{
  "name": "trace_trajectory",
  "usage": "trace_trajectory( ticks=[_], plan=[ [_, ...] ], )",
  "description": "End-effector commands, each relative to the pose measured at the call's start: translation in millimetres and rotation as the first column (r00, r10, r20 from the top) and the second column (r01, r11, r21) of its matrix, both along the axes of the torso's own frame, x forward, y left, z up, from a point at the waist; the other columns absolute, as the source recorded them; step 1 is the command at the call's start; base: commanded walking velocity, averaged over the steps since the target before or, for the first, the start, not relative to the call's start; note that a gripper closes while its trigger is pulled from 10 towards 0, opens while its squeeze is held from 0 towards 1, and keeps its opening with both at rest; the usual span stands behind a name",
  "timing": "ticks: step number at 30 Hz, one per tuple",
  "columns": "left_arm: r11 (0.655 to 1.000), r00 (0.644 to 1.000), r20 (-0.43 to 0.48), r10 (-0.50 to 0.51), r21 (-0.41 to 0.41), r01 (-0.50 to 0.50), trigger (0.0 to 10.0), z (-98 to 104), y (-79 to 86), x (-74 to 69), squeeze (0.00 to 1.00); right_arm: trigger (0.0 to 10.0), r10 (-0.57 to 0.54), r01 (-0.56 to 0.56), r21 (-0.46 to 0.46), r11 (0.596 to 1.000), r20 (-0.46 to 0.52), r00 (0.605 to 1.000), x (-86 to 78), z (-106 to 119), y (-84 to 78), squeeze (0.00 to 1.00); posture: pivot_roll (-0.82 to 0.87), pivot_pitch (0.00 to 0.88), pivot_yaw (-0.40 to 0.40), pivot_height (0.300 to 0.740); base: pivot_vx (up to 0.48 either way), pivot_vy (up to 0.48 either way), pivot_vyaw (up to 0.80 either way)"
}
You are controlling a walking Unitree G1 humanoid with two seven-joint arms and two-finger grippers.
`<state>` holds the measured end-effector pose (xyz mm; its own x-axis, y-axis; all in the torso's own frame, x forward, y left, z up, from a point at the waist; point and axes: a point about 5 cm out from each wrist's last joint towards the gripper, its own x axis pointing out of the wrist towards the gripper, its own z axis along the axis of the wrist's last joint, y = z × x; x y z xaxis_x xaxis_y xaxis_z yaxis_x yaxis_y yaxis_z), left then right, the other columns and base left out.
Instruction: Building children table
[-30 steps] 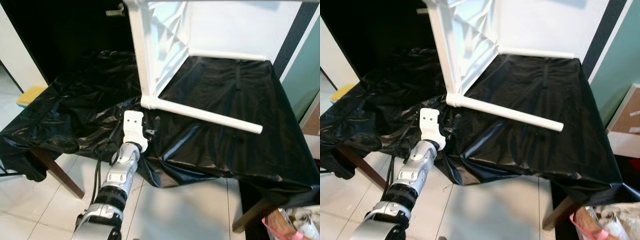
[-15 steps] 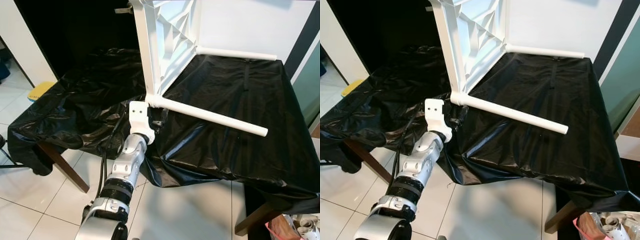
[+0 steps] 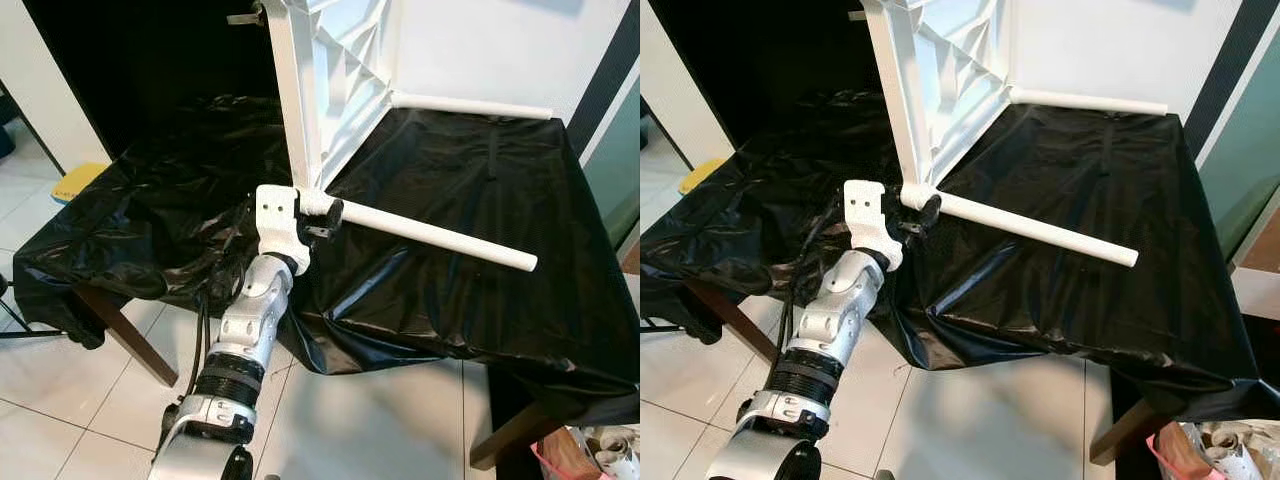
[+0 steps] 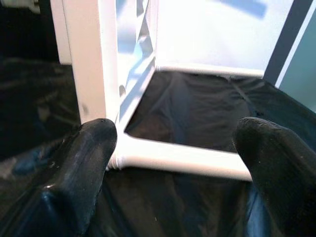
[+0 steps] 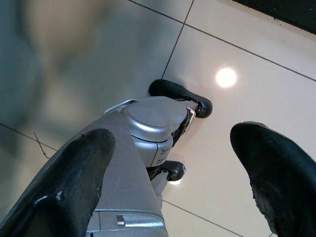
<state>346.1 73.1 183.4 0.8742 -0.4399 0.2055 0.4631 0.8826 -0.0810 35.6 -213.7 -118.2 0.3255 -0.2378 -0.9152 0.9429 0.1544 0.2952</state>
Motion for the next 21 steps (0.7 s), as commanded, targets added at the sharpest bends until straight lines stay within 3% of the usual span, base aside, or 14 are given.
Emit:
trace_trajectory(
  ticks=[1,6,7,15,21],
  plan=[
    [1.0,1.0,0.0,-0.02,0.015,0.02,10.0,1.1,0.3,-1.8,1.0,10.0,0.935,-0.961,-0.273,0.055,-0.324,0.146,103.7,17.5,22.4,0.0,0.03,0.022,0.02,0.74,0.0,0.0,0.0],
    [0.999,0.999,0.019,-0.044,0.033,0.043,10.0,6.8,-3.7,-3.2,1.0,10.0,0.935,-0.961,-0.27,0.054,-0.324,0.144,102.5,17.1,22.9,0.0,0.03,0.021,0.019,0.74,0.0,0.0,0.0],
    [0.997,0.997,0.02,-0.07,0.036,0.07,10.0,8.3,-7.5,-4.6,0.0,10.0,0.935,-0.961,-0.27,0.054,-0.324,0.144,102.2,16.9,23.2,0.0,0.03,0.019,0.018,0.74,0.0,0.0,0.0],
    [0.986,0.986,0.059,-0.158,0.068,0.153,10.0,21.7,-22.5,-8.5,0.0,10.0,0.934,-0.962,-0.267,0.051,-0.328,0.141,101.2,16.8,21.8,0.0,0.03,0.009,0.019,0.74,0.0,0.0,0.0],
    [0.982,0.983,0.07,-0.17,0.091,0.164,10.0,22.2,-23.6,-10.2,0.0,10.0,0.934,-0.962,-0.267,0.051,-0.329,0.141,101.1,16.8,21.3,0.0,0.02,0.004,0.025,0.74,0.0,0.0,0.0]
  ],
)
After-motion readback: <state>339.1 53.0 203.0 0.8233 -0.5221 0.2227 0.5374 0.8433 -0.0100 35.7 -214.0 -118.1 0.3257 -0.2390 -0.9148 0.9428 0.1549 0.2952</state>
